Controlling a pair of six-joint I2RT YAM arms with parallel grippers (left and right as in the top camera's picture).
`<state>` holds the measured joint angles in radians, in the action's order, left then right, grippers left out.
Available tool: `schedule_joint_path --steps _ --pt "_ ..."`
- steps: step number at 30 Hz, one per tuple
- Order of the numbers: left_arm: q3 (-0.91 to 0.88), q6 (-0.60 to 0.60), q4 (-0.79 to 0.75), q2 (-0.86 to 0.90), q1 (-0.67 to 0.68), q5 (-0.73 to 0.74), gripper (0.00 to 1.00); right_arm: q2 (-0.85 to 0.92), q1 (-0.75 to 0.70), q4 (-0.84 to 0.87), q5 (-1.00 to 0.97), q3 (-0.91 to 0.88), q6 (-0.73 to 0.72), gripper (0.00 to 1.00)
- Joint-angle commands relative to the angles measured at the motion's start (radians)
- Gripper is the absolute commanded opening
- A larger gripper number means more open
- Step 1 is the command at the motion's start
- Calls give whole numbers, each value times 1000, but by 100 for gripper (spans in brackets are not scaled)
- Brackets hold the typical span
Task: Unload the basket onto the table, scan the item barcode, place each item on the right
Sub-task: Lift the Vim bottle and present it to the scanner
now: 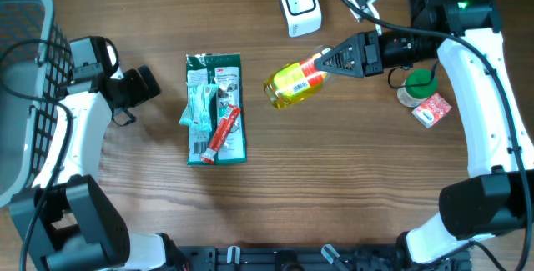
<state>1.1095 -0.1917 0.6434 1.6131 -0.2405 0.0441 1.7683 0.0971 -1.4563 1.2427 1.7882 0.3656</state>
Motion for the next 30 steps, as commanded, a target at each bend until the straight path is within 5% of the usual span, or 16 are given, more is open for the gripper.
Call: schedule_joint_path --steps 1,4,6,10,15,17,20,30 --pt "-1 12 0 3 -4 8 100 -33 1 11 -49 1 26 25" --pt "-1 12 0 3 -4 8 100 -33 11 72 -336 -8 -26 21" --pt "-1 12 -1 3 -4 8 100 -33 14 127 -524 -1 -222 23" --pt "-1 12 -1 3 -4 8 100 -33 22 139 -697 154 -364 24" --pt "-1 12 -1 3 -4 8 100 -31 159 210 -1000 360 -371 25" --pt "-1 12 -1 3 -4 8 100 8 248 298 -1232 360 -331 13" --pt "-1 12 0 3 -4 8 100 137 375 512 -1571 359 -185 14" --pt "-1 12 0 3 -4 8 100 535 465 1011 -2108 359 238 10"
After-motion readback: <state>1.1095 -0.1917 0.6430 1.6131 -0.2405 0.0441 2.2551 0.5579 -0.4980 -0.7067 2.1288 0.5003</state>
